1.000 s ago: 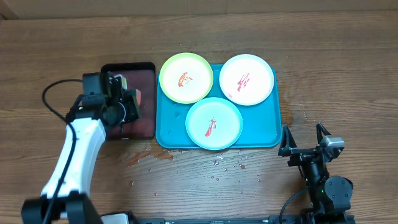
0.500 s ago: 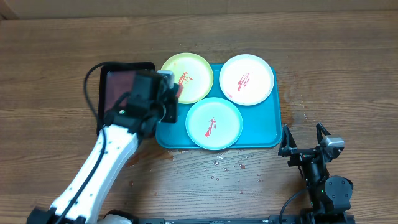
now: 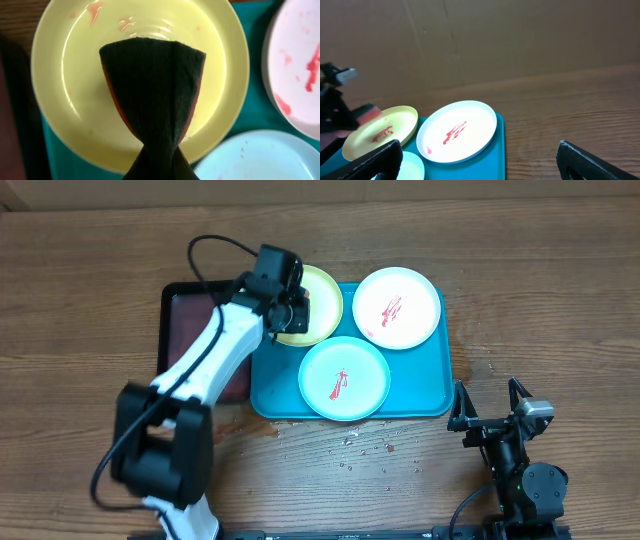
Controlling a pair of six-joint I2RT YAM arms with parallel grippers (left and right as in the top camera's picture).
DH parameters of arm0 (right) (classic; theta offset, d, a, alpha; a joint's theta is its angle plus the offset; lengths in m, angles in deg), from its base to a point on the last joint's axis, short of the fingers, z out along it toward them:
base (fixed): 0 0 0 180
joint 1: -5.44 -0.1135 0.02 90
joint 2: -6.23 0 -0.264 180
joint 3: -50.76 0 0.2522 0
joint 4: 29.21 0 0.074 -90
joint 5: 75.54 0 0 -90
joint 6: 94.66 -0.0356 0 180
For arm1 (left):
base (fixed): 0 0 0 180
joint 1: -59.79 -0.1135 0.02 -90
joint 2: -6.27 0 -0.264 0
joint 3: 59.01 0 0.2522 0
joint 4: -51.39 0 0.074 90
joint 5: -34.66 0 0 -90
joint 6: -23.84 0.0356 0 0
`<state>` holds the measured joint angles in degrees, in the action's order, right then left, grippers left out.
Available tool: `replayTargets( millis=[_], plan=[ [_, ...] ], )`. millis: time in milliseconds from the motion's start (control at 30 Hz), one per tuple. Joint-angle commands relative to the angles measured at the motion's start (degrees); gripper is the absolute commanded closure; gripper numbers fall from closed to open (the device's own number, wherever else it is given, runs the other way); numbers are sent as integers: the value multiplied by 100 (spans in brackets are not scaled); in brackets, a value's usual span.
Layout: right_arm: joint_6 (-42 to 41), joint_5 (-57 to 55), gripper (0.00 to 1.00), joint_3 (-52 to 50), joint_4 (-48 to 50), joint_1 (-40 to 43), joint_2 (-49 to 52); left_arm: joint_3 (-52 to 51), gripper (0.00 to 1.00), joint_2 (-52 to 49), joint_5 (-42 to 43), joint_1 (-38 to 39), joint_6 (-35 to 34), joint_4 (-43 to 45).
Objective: Clean dirty plates on tray and stack at the side
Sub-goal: 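Carry the sponge with the left gripper onto the yellow plate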
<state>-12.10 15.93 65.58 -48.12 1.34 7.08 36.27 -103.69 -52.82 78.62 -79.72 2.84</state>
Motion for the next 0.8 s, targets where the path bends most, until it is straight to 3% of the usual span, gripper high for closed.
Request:
replayTargets(
  millis=[0, 100, 333, 533, 767],
  plan=[
    [-13, 17, 0, -59, 48, 37, -46, 407, 96, -417, -164, 44, -79, 61],
    [-280, 479, 0, -59, 83, 37, -46, 511, 96, -693, -164, 33, -79, 240],
    [-2695, 2251, 0, -57, 210, 37, -46, 511, 96, -1073, -142, 33, -79, 837],
    [-3440, 2787, 0, -59, 227, 37, -46, 511, 96, -1294, -170, 31, -72, 1060],
    [-3458, 3042, 0, -59, 223, 37, -46, 511, 96, -1364, -737, 33, -59, 699]
  ],
)
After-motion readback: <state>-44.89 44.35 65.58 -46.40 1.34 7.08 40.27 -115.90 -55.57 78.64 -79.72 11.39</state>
